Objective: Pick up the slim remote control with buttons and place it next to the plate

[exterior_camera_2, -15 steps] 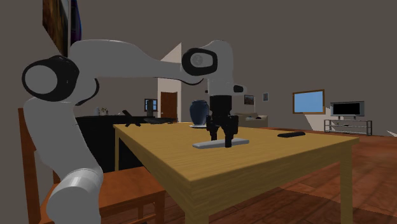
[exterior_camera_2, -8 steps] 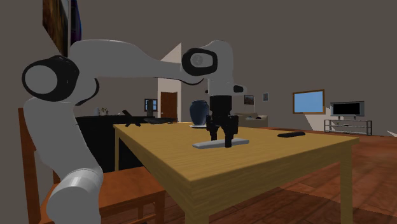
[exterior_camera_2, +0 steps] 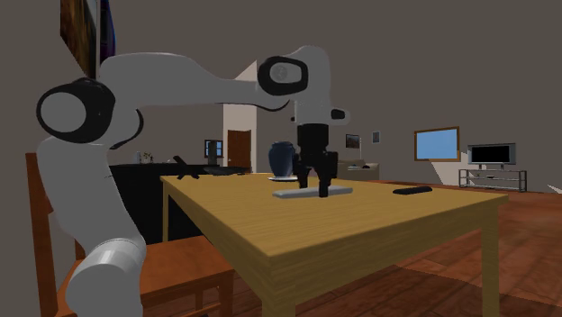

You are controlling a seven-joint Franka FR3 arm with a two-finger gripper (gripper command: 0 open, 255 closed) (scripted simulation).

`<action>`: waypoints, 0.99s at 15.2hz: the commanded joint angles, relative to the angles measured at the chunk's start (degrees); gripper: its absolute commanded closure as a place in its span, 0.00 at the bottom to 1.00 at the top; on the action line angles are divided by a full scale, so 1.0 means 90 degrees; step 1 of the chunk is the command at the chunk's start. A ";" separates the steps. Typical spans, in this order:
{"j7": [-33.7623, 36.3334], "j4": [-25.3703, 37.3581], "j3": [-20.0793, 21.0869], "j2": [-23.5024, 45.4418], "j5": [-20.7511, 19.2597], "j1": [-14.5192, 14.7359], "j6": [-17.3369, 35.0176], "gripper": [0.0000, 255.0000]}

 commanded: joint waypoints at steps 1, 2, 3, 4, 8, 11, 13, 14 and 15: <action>0.0006 0.0220 0.0012 0.0044 0.0014 0.0011 -0.0179 1.00; 0.0000 0.0338 0.0011 0.0075 0.0022 0.0013 -0.0266 1.00; -0.0007 0.0458 0.0009 0.0108 0.0029 0.0016 -0.0355 1.00; -0.0014 0.0581 0.0008 0.0143 0.0037 0.0019 -0.0443 1.00; -0.0044 0.1094 -0.0004 0.0299 0.0072 0.0028 -0.0804 1.00; -0.0063 0.1376 -0.0013 0.0391 0.0092 0.0032 -0.0996 1.00; 0.0281 0.1213 0.0216 0.0238 0.0111 0.0141 -0.0993 1.00; 0.0452 0.1143 0.0330 0.0173 0.0127 0.0194 -0.0992 1.00; 0.0621 0.1080 0.0443 0.0115 0.0147 0.0248 -0.0991 1.00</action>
